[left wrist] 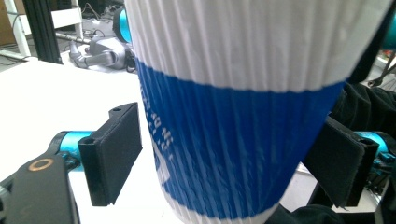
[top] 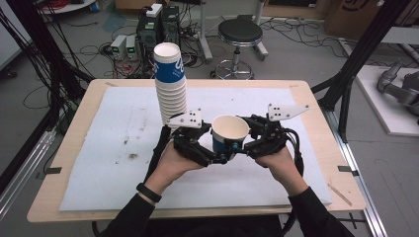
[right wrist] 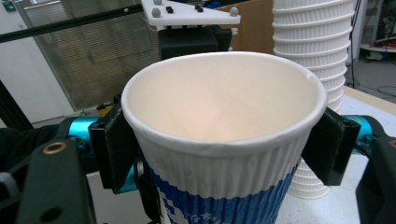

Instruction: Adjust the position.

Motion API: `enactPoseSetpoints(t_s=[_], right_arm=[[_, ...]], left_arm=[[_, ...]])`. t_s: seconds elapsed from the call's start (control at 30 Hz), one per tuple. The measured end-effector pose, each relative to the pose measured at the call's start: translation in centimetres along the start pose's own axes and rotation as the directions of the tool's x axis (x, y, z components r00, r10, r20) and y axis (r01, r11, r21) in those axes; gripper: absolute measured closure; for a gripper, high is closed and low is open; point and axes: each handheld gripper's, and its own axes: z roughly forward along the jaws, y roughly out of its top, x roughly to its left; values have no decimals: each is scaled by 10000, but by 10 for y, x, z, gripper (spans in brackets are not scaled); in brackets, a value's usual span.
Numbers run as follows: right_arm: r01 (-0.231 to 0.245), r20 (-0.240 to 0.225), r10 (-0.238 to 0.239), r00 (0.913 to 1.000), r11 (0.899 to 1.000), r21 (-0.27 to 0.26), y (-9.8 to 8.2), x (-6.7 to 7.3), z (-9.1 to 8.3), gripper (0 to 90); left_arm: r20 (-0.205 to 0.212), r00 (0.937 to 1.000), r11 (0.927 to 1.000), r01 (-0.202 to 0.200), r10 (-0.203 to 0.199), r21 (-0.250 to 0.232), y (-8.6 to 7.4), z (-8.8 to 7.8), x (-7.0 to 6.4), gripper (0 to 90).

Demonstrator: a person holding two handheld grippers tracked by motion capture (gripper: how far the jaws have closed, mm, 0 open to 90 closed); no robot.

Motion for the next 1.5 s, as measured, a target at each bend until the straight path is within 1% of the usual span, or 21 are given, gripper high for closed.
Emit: enactPoseSetpoints(t_s=[0.17,0.33,0.47,0.67,0.7,0.8,0.87,0.9,0.93,1.03,1.07,1.17,1.3,1.33,1.4,1.5], right_arm=[[30,116,-30,9999,10000,-62,0,-1,-3,224],[71,211,-70,9998,10000,-30,0,-2,-6,224],[154,274,-151,9995,9998,-108,1,-2,-8,224],[234,335,-230,9992,9997,-103,1,-2,-9,224],[225,371,-222,9991,9997,-87,1,-2,-9,224],[247,421,-243,9988,9996,-99,2,-3,-10,224],[264,449,-258,9987,9996,-126,2,-3,-11,224],[229,474,-224,9986,9997,-117,2,-3,-12,224],[317,489,-310,9983,9994,-147,2,-4,-12,224],[272,527,-265,9983,9995,-128,2,-4,-13,224],[295,553,-287,9981,9995,-136,2,-4,-14,224],[347,622,-339,9975,9993,-125,2,-5,-15,224],[299,727,-289,9969,9995,-128,2,-6,-18,223],[324,772,-314,9965,9994,-122,2,-7,-18,224],[312,822,-299,9962,9994,-144,2,-8,-20,224],[307,893,-292,9956,9994,-154,1,-8,-22,223]], left_arm=[[-144,9998,9998,-121,124,167,1,-4,-1,170],[-450,9989,9996,-151,161,230,1,-12,-1,170],[-796,9967,9997,-173,186,171,1,-25,-2,170],[-1255,9916,9993,-331,306,-175,-1,-48,-4,170],[-1286,9911,9991,-381,357,-159,-1,-51,-4,170],[-1600,9867,9991,-337,291,-263,-2,-64,-4,170],[-1848,9823,9989,-364,305,-289,-3,-73,-4,170],[-1904,9812,9988,-373,306,-320,-4,-77,-4,170],[-2012,9791,9987,-375,296,-358,-4,-81,-5,170],[-2226,9744,9983,-429,330,-400,-5,-94,-6,170],[-2343,9716,9982,-450,343,-406,-5,-98,-7,170],[-2547,9664,9982,-448,332,-399,-8,-109,-8,170],[-2987,9534,9979,-551,426,-336,-10,-124,-9,170],[-3007,9529,9978,-545,403,-388,-10,-128,-8,170],[-3131,9489,9972,-564,382,-493,-11,-134,-7,170],[-3258,9449,9968,-538,318,-587,-11,-140,-7,170]])
